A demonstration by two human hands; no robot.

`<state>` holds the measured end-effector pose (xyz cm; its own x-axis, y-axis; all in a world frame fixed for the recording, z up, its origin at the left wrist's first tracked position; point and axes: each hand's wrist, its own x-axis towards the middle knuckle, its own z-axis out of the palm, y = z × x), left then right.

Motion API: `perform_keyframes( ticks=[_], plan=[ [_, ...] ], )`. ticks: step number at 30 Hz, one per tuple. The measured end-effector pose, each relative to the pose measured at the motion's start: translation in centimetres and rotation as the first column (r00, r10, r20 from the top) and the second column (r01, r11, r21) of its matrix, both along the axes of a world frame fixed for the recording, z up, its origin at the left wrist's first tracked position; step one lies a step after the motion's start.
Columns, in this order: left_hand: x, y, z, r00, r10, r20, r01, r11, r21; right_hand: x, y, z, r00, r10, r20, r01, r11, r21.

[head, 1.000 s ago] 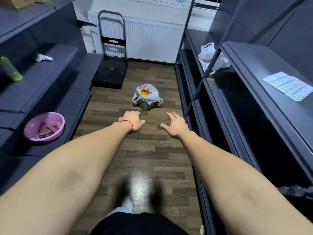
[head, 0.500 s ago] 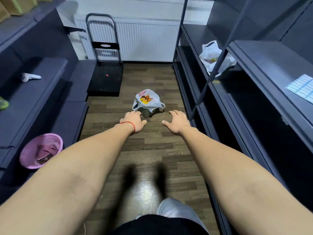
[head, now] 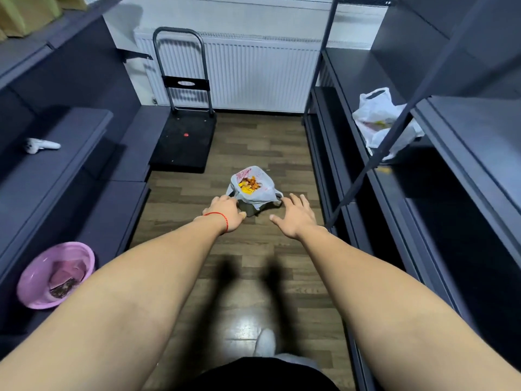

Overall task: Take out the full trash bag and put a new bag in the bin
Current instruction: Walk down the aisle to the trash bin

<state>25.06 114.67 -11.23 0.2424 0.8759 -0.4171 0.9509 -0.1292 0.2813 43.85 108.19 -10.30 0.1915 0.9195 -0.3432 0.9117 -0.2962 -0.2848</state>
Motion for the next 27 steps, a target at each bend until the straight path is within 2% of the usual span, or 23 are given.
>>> perform_keyframes(
  ticks=[4, 10, 15, 22, 27],
  plan=[
    [2.6, 4.7, -0.2, 1.000, 0.002, -0.024, -0.003, 0.999, -0.049, 3.0, 4.7, 0.2, 1.000, 0.018, -0.020, -0.018, 1.000, -0.003],
    [5.0, 10.1, -0.6, 0.998, 0.050, 0.027, -0.049, 0.998, -0.046, 5.7, 10.2, -0.2, 0.999, 0.026, -0.020, -0.027, 0.999, -0.023],
    [6.6, 15.0, -1.7, 0.998, 0.061, 0.031, -0.058, 0.993, -0.102, 7.0, 15.2, -1.1, 0.999, 0.037, -0.009, -0.038, 0.997, -0.065],
    [7.6, 27.1, -3.6, 1.000, -0.003, 0.020, 0.004, 0.998, -0.055, 7.9, 26.8, -3.1, 0.997, -0.020, 0.076, 0.028, 0.994, -0.106],
    [6.8, 35.4, -3.8, 0.998, 0.012, 0.057, -0.007, 0.997, -0.078, 6.4, 34.9, -3.2, 0.999, -0.014, 0.042, 0.020, 0.989, -0.144]
  ],
)
